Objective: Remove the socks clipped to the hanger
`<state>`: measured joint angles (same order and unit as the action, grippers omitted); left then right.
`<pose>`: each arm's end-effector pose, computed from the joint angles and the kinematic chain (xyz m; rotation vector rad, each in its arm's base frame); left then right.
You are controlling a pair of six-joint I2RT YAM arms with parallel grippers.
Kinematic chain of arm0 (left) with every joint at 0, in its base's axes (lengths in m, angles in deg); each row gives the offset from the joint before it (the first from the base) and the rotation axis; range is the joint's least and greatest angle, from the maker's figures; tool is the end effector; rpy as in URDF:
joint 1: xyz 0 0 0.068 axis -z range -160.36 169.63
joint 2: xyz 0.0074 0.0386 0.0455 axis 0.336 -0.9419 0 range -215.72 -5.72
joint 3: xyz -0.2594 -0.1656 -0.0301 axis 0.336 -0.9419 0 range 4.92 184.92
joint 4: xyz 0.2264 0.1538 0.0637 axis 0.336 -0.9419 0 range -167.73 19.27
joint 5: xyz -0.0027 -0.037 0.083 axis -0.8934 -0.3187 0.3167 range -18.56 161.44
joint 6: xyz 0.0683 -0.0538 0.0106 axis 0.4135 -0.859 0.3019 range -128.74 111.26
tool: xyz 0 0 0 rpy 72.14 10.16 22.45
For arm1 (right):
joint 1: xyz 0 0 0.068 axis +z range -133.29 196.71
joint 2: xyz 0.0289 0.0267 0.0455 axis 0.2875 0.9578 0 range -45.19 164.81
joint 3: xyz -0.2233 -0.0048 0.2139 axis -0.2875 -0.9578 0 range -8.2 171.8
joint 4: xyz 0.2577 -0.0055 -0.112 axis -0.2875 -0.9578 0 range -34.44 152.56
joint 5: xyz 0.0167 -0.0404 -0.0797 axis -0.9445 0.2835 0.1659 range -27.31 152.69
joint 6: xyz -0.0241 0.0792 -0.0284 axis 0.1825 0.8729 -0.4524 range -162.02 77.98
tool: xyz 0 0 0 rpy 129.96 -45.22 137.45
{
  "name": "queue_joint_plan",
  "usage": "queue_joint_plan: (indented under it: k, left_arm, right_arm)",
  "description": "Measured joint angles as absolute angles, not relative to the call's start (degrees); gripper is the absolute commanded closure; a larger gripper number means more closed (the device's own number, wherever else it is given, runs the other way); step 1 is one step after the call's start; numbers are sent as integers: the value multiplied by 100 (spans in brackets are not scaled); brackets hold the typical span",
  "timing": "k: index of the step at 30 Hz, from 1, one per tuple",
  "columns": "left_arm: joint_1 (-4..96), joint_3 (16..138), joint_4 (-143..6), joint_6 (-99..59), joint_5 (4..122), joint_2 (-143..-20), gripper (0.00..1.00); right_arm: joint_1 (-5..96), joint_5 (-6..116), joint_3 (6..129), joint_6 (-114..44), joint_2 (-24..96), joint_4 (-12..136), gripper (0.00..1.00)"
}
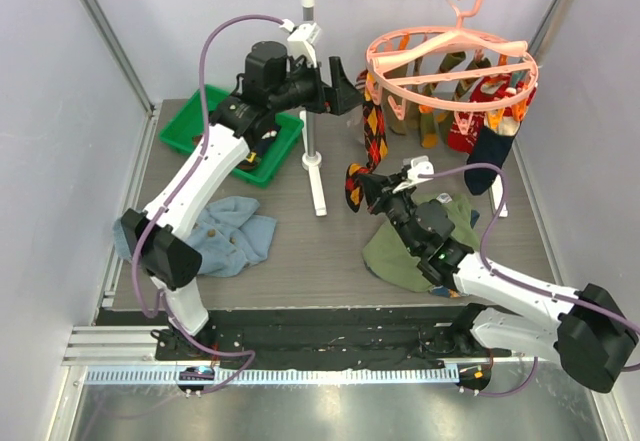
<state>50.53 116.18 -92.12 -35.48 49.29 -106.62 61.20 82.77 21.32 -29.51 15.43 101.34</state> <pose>0.3889 -0.2670 0.4884 0.3656 1.8396 -1.0530 0.2157 0.1746 0.3099 -0.1164 1.4648 0.5620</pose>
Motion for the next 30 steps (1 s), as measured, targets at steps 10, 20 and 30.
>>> queue_joint_plan:
  k: [10,20,30]
  left_arm:
    - [5068,11837,-8930,-3843,4662,-11071,16]
    - [5068,11837,-8677,-4075,4527,-11071,18]
    - [5068,11961,-8633,-4186,4372,-11148,22]
  right_arm:
    - [6122,7905,1931,-2769,1058,10012,99]
    - [6124,7534,1695,-2568,717,9946,99]
    - [6124,7269,1524,-2468,231,9933,99]
